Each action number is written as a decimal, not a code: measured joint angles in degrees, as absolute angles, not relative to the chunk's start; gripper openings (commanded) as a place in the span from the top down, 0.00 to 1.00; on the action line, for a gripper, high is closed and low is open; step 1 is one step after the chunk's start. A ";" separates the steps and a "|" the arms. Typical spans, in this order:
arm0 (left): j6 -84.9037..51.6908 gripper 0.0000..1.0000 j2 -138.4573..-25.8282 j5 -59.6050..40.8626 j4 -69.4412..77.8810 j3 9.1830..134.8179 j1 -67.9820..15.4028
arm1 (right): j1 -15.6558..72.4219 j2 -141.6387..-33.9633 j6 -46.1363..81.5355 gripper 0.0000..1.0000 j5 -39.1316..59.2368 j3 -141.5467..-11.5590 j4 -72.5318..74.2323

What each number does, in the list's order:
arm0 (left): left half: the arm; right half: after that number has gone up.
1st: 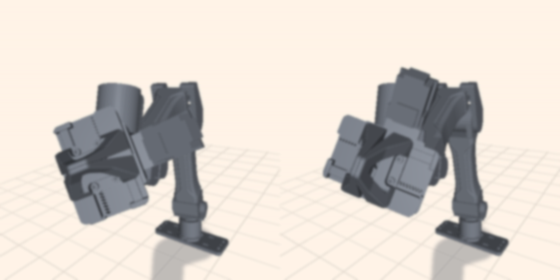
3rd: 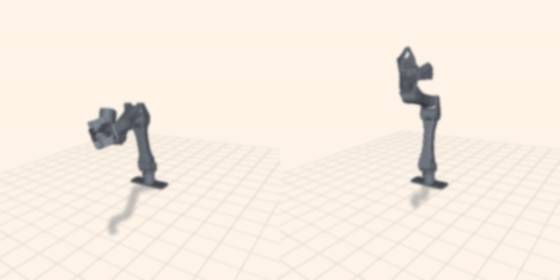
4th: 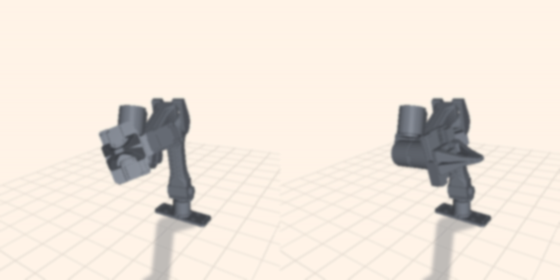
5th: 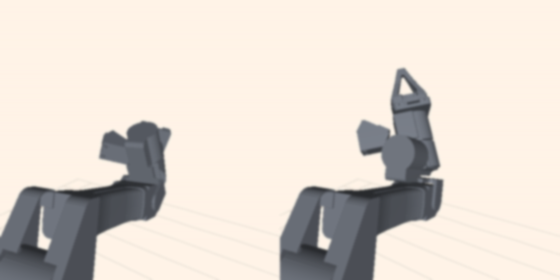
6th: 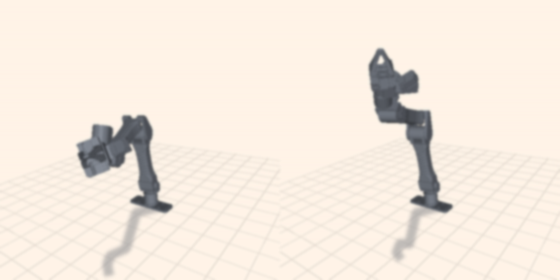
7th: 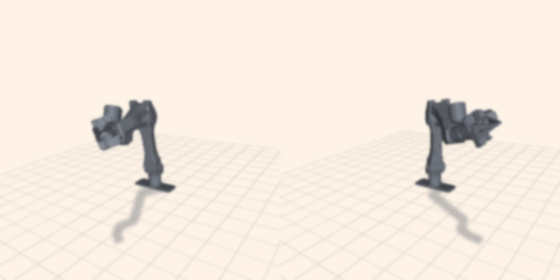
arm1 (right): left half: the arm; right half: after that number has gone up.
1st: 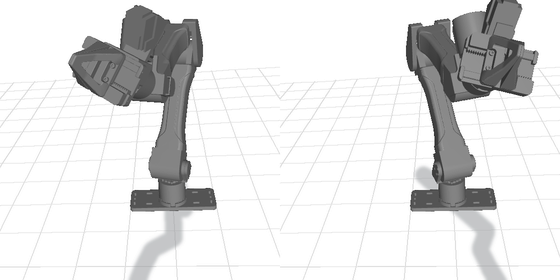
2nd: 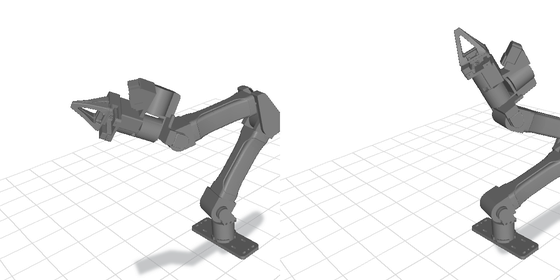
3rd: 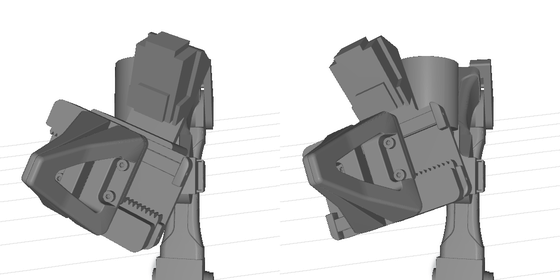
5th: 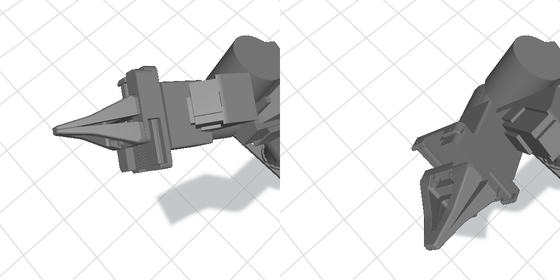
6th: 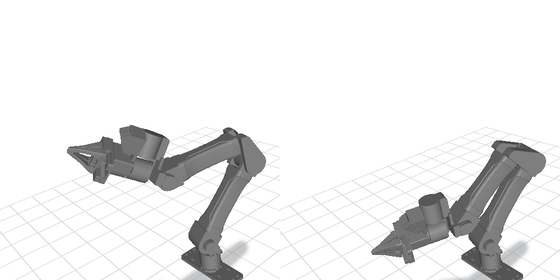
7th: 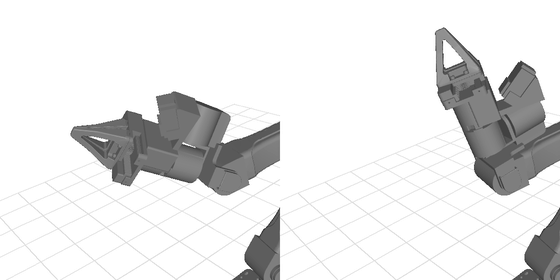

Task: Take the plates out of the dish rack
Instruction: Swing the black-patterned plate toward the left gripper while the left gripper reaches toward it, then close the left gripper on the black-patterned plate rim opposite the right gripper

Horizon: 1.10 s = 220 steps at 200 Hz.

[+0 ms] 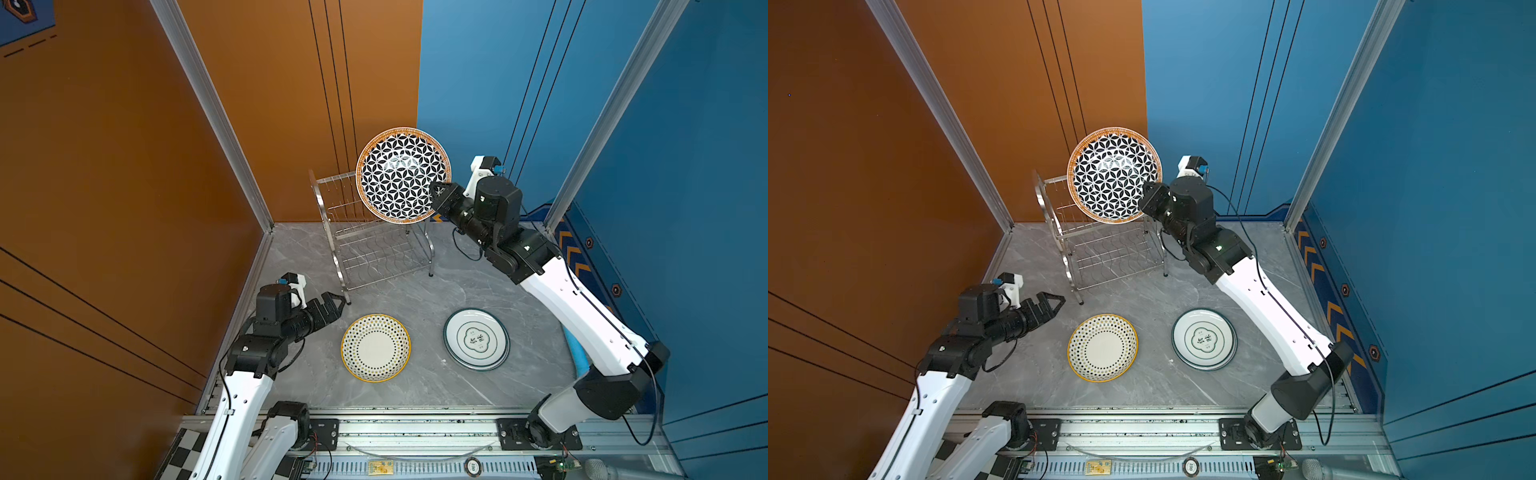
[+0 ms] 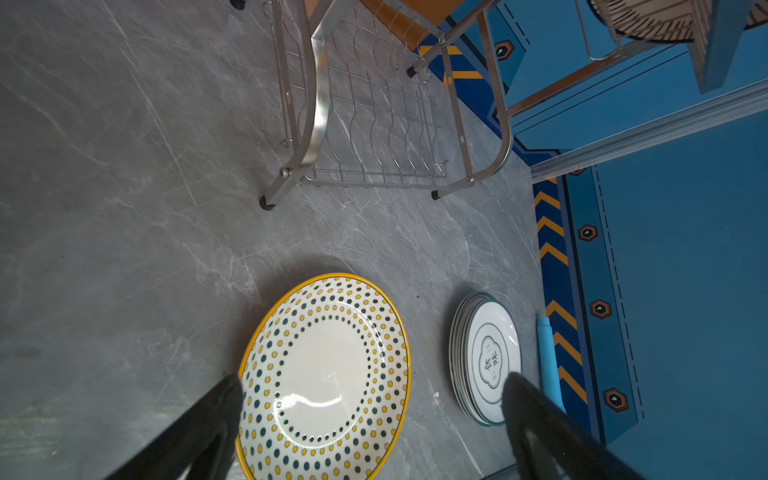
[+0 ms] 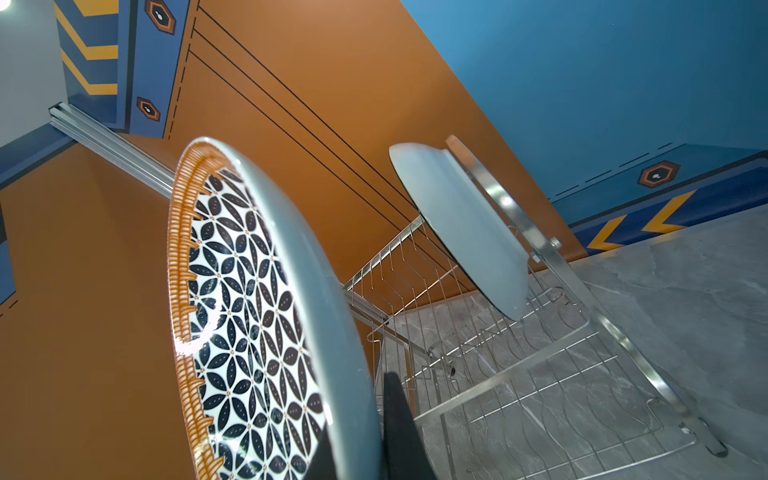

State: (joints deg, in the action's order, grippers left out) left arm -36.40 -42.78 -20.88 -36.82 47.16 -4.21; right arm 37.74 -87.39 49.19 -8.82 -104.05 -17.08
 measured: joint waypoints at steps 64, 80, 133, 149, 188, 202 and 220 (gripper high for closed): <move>-36.32 0.02 -41.76 -22.90 -36.82 47.33 -9.54 | 34.35 -71.37 51.09 1.00 -3.07 -85.34 -18.35; -36.21 0.02 -41.43 -22.85 -36.80 47.37 -12.16 | 33.15 -66.13 51.42 1.00 -1.80 -79.09 -19.03; -36.49 0.02 -42.78 -20.34 -36.69 48.27 -24.75 | 31.07 -51.07 51.53 1.00 1.78 -62.59 -25.12; -37.26 0.02 -43.53 -19.44 -35.90 48.42 -28.91 | 31.07 -48.07 51.70 1.00 2.98 -58.02 -26.06; -40.25 0.02 -44.91 -19.03 -32.12 48.42 -36.03 | 31.07 -43.86 52.21 1.00 3.51 -48.12 -28.12; -41.32 0.02 -45.19 -19.03 -30.30 48.40 -37.58 | 31.35 -43.70 52.42 1.00 3.77 -46.15 -28.21; -42.72 0.01 -46.00 -19.05 -27.99 48.29 -38.54 | 32.38 -43.77 52.42 1.00 4.12 -44.36 -27.92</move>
State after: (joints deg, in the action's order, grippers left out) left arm -42.72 -46.00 -19.05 -27.99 48.29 -38.54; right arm 32.38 -43.77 52.42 4.12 -44.36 -27.92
